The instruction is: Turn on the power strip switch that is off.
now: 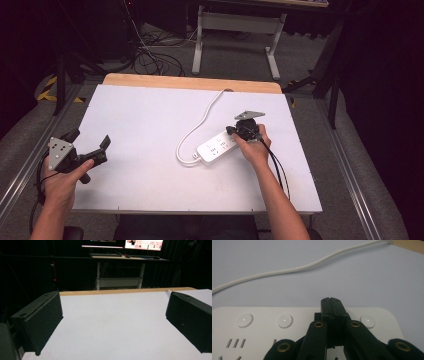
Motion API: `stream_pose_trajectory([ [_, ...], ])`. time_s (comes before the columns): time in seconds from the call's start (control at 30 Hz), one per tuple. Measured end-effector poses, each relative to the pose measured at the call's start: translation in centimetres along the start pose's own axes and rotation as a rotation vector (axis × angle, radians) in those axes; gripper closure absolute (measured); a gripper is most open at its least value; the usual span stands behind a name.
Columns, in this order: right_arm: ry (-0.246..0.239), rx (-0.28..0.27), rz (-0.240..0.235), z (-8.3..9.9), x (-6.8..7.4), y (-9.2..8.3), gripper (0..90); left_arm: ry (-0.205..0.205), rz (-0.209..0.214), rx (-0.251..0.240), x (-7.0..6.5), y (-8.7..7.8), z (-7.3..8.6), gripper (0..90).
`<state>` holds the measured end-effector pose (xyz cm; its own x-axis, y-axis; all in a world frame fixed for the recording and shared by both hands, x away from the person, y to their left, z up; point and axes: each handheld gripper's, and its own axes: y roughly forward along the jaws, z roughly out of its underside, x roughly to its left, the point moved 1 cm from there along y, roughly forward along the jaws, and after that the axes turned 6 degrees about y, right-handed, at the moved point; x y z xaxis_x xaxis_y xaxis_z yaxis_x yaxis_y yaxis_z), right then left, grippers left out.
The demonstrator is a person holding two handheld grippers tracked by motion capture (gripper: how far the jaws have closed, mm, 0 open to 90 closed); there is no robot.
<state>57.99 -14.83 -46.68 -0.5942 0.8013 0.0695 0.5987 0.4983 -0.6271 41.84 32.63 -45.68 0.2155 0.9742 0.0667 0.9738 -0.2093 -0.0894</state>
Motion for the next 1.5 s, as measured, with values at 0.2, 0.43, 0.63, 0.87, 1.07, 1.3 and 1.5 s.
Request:
stream_pose_trajectory([
  [0.2,0.025,-0.002,-0.010,0.2,-0.3,0.0,90.0,-0.008,-0.005,-0.002,0.1,-0.1,0.0,1.3],
  [0.43,0.059,0.007,-0.013,0.2,-0.4,0.1,90.0,-0.007,-0.004,0.000,0.0,-0.1,0.0,1.3],
  [0.63,0.000,0.073,0.044,-0.6,0.5,0.3,90.0,-0.015,-0.009,-0.001,0.2,-0.1,0.1,1.3],
  [0.87,-0.015,0.151,0.071,-1.5,1.1,0.7,90.0,-0.013,-0.004,0.002,0.1,-0.1,0.1,1.3],
  [1.07,-0.035,0.214,0.101,-2.2,1.5,0.9,90.0,-0.016,-0.012,-0.001,0.3,-0.2,0.1,1.3],
  [1.3,-0.037,0.214,0.103,-2.3,1.5,0.9,90.0,-0.016,-0.008,-0.002,0.2,-0.1,0.1,1.4],
  [1.5,-0.035,0.211,0.105,-2.2,1.5,0.9,90.0,-0.010,0.001,0.000,0.0,-0.1,0.1,1.4],
])
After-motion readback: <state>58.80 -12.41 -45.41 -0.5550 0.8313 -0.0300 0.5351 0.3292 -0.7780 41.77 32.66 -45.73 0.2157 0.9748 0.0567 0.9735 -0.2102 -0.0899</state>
